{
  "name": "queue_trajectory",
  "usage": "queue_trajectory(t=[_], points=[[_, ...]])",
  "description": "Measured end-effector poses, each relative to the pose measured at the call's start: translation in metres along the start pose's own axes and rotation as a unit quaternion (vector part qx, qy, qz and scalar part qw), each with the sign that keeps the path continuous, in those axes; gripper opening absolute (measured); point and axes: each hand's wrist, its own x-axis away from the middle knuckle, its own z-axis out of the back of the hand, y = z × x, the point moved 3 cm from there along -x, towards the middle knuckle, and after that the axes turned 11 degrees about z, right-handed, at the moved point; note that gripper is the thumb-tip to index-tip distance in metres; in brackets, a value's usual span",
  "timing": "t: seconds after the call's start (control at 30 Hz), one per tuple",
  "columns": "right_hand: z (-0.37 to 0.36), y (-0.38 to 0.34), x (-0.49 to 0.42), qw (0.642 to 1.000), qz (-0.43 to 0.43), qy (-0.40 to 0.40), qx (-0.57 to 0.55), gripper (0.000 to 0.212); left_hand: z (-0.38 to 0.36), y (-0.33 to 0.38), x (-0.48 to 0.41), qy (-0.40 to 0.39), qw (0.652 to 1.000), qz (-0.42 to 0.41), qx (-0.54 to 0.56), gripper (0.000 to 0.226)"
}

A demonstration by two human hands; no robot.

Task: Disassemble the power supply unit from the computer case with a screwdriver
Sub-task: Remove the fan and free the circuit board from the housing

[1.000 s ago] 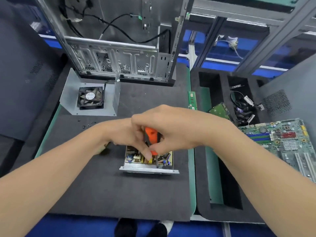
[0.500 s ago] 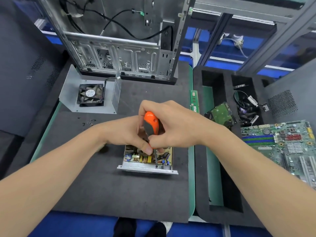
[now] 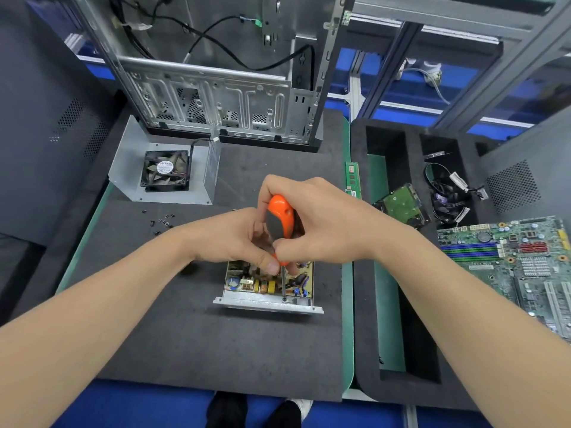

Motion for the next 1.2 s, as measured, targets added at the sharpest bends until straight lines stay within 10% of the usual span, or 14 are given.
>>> queue_trajectory(t=[1.03,1.2], points=[[-0.001,-0.004,0.004,1.000,0.000,0.007,0.001,0.040,0.004,-0.014,0.001,0.008,0.999,-0.012,-0.034,0.032],[-0.004,-0.006,0.007,1.000,0.005,0.006,0.012,0.039,-0.004,-0.011,0.010,0.163,0.974,-0.027,-0.153,0.031]])
